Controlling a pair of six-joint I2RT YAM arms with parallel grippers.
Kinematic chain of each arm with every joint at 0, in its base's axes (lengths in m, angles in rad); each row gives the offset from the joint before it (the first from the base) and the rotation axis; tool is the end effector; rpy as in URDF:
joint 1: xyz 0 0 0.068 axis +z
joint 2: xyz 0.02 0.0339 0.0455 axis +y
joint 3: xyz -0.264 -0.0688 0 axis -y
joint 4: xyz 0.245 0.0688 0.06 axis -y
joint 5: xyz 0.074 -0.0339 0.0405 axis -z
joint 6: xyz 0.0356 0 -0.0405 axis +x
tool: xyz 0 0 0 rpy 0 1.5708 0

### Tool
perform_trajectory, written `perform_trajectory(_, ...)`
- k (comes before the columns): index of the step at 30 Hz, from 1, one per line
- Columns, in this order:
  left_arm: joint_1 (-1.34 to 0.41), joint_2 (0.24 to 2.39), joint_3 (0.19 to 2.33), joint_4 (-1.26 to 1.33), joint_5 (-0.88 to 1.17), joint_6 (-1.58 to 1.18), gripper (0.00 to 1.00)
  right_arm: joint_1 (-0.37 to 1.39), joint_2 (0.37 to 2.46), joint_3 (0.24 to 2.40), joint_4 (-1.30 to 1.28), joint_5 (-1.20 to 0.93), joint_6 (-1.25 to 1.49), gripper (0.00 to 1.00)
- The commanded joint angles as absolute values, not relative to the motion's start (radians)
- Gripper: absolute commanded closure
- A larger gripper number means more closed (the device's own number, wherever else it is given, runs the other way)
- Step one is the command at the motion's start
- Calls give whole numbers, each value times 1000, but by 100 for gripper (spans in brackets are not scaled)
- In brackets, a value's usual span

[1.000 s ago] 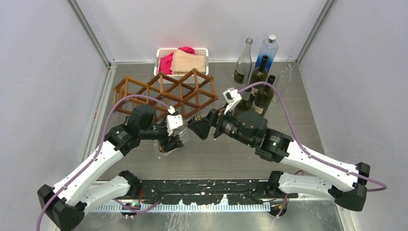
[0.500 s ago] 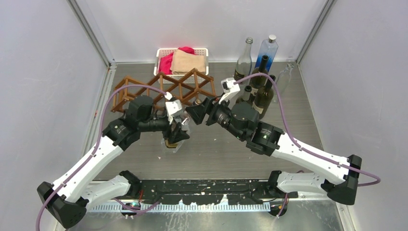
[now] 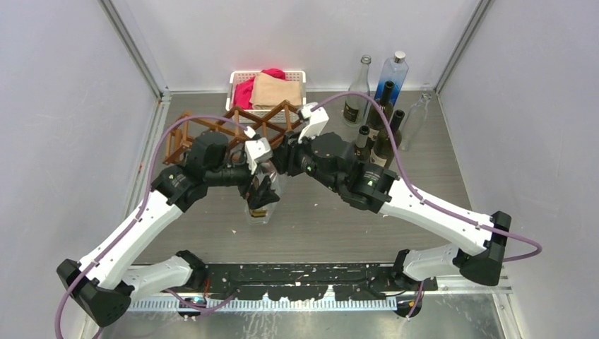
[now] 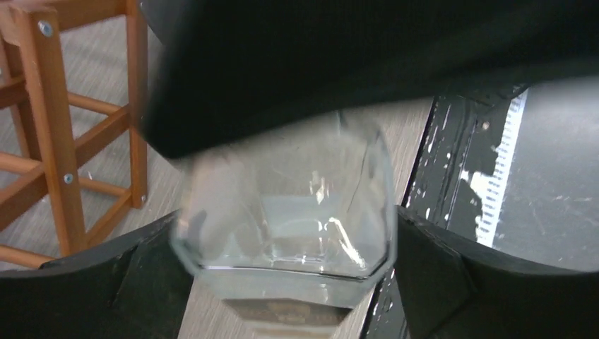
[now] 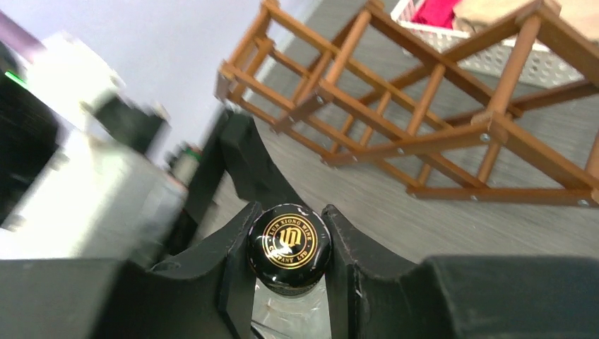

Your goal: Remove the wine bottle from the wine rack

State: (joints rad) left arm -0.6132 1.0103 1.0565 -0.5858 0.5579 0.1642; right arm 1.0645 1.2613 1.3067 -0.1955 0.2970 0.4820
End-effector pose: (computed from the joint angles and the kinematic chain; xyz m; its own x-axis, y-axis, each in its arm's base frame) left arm 0.1617 -0.1369 0.3548 -0.2740 0.3624 -0.8908 0.9168 0.3783 -0.1281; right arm 0.1490 0.2472 0.4199 -0.3869 0.2164 -0.8964 -0.5830 0.6957 0.4196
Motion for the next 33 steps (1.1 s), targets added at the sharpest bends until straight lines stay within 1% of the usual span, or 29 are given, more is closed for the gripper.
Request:
perform_trajectory(1,-615,1095,1248,-770,498,223,0,1071,1261,1403,-302,353,385,99)
perform_trajectory(3,-575,1131,1307,-870,447,256,0,1071,1252,1404,-324,404,331,99)
perform_trajectory(7,-385,1105,1336,-886,480,282,0,1063,1232,1367,-304,482,235,99)
perform_trajectory(11,-268,1123,1386,-957,456,317,0,1018,1238,1339,-270,504,199,99)
perform_trajectory(17,-106,1131,1377,-893,471,262,0,917,1254,1287,-172,521,162,99)
perform_trajectory(22,-60,1134,1359,-839,478,235,0,830,1287,1301,-115,520,119,99)
perform_trajectory(27,-60,1094,1291,-791,528,223,0,758,1327,1327,-69,515,86,99)
perform_trajectory(33,-60,1055,1240,-766,540,235,0,706,1397,1352,-3,521,43,99)
